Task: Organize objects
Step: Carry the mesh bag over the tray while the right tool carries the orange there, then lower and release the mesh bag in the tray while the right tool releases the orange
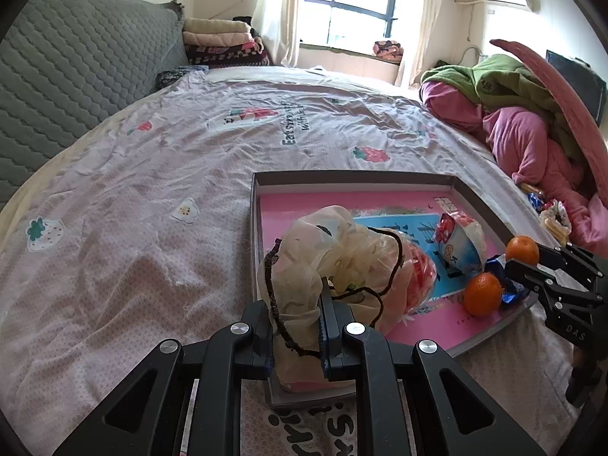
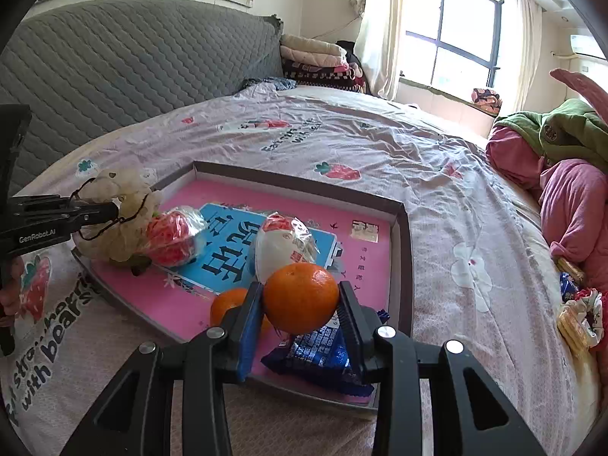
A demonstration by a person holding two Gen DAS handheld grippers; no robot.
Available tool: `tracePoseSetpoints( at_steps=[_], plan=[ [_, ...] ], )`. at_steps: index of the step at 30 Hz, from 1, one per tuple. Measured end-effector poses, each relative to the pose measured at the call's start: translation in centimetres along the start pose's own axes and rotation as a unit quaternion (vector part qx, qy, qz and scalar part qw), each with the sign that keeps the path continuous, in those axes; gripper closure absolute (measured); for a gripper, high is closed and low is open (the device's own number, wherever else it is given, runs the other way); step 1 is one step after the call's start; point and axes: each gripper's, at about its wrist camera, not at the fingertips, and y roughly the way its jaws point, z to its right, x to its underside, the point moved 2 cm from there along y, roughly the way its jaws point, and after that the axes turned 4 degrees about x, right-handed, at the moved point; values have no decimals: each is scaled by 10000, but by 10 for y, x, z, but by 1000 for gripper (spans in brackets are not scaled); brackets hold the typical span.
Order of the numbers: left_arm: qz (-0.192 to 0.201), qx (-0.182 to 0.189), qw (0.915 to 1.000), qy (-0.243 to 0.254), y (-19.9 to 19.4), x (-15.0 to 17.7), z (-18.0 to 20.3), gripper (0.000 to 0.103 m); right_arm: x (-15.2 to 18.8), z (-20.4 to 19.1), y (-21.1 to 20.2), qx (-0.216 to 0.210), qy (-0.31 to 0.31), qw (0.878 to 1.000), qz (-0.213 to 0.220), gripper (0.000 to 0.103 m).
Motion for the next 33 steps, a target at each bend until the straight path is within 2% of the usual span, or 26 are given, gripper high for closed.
tracePoseSetpoints(
  at_steps=[13,19,21,26,28,33],
  plan=[
    [-105,-188,9996,188,7,4,5,83,2,-1,12,50,-60,9999,-133,64],
    [-128,-217,9996,152,7,4,2,69,4,3,12,27,46,9998,-176,64],
    [-141,-213,9996,135,6,4,1,57,4,4,12,29,69,9998,-182,64],
    [-115,-110,9998,138,2,3,5,49,5,3,10,25,87,9998,-197,62],
    [-98,-90,9998,157,1,4,6,48,5,3,9,40,79,9998,-185,58],
    [-116,5,9999,116,-3,3,8,45,5,5,5,47,127,9998,-136,56]
  ],
)
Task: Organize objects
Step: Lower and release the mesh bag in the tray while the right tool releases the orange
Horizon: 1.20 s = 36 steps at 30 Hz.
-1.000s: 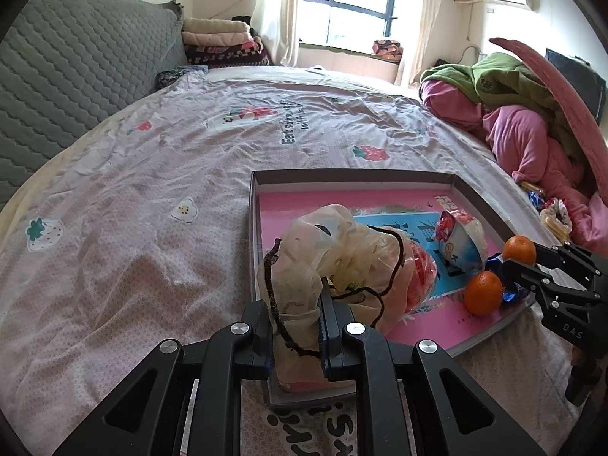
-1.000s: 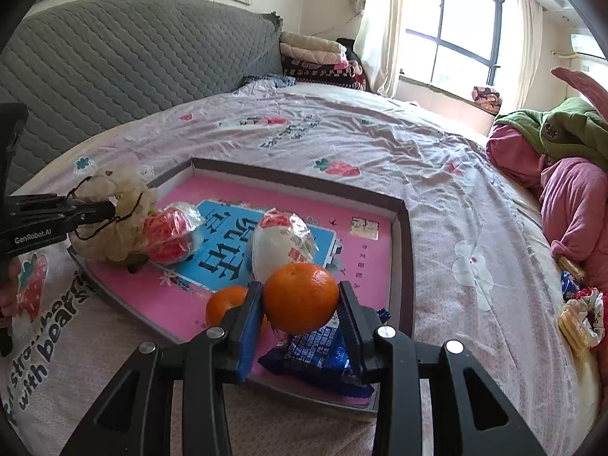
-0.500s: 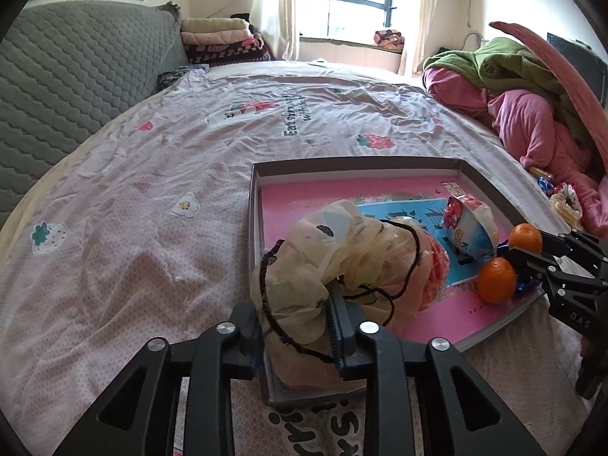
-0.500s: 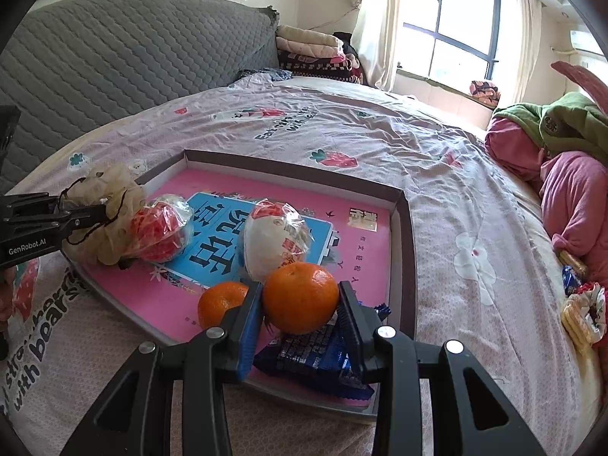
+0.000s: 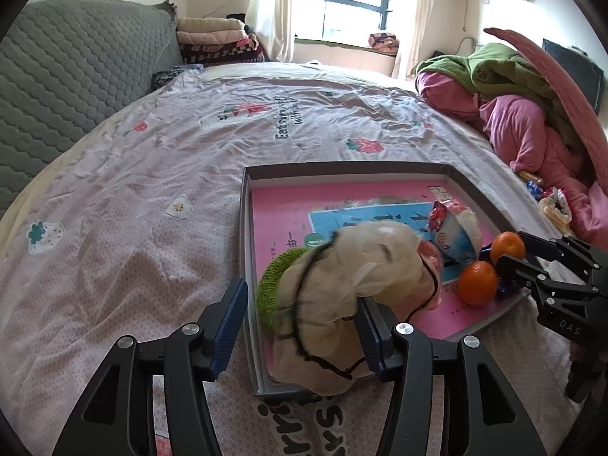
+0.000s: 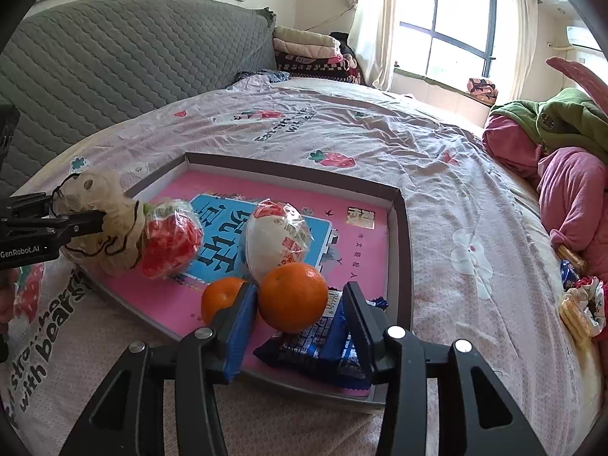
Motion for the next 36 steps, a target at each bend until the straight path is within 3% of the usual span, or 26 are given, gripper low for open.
tracePoseSetpoints(
  at_steps=[8,15,24,36],
  plan=[
    [-428,138,9990,-29,-4,4,7,41,0,6,-12,-28,155,9998,94,55],
    [-454,30,9989,135,-15,22,13,40,3,2,-17,-83,145,9998,88,55],
    [-178,70,9997,131,-41,33,26,39,11,-3,-43,-199,323,9989,264,55],
    [25,121,9999,-23,-69,52,43,30,29,-14,-80,-300,684,9957,544,42]
  ],
)
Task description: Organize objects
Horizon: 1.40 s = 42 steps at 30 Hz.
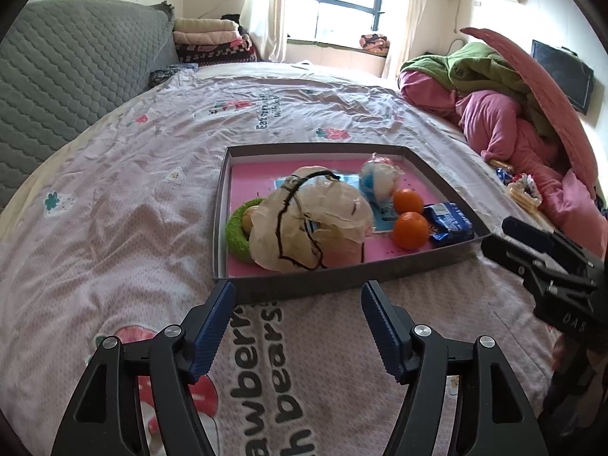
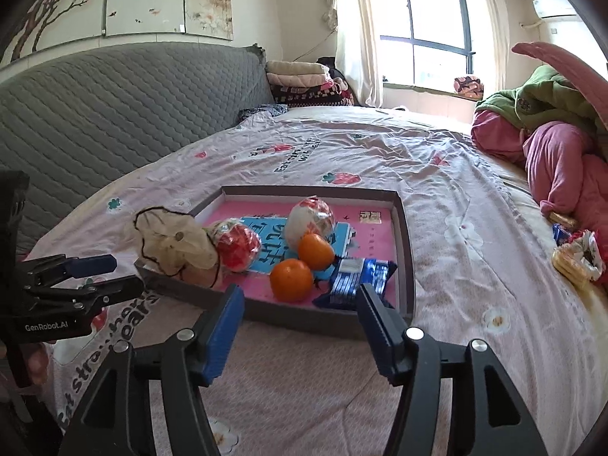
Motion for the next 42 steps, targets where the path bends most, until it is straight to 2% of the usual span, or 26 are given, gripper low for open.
tracePoseSetpoints(
  at_steps=[4,12,28,42],
  plan=[
    [20,-2,10000,-55,-4,9,8,29,8,-7,-8,19,96,9999,25,40],
    [33,-377,9993,58,-3,29,22,29,26,-18,-21,209,168,9996,58,31],
    [114,-595,9981,-119,-3,49,25,29,51,-26,-24,567,224,9981,84,31],
    [15,-668,9975,-225,6,55,23,29,59,-31,-18,544,133,9984,-1,30]
  ],
)
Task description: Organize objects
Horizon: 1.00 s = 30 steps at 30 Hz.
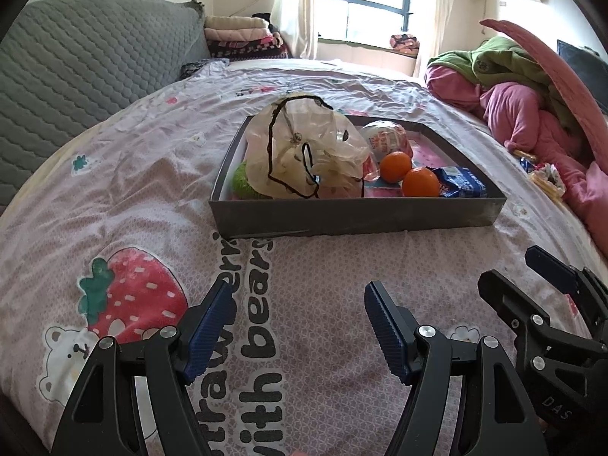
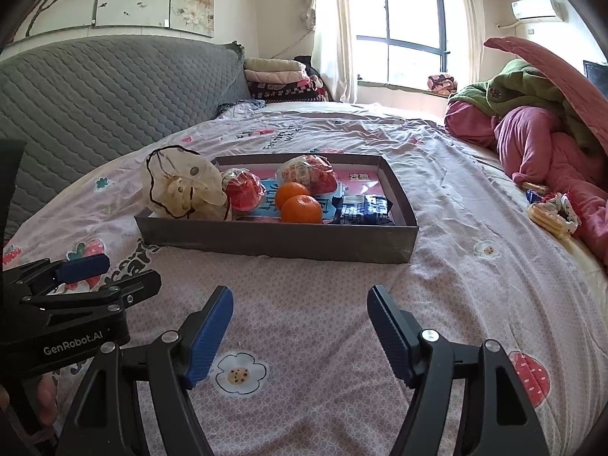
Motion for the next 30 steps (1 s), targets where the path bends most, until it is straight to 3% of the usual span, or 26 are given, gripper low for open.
tracePoseSetpoints(
  at_steps=[30],
  plan=[
    [-210,-44,9998,34,10,5,0,29,4,-1,9,21,-33,9999,-154,30]
  ],
)
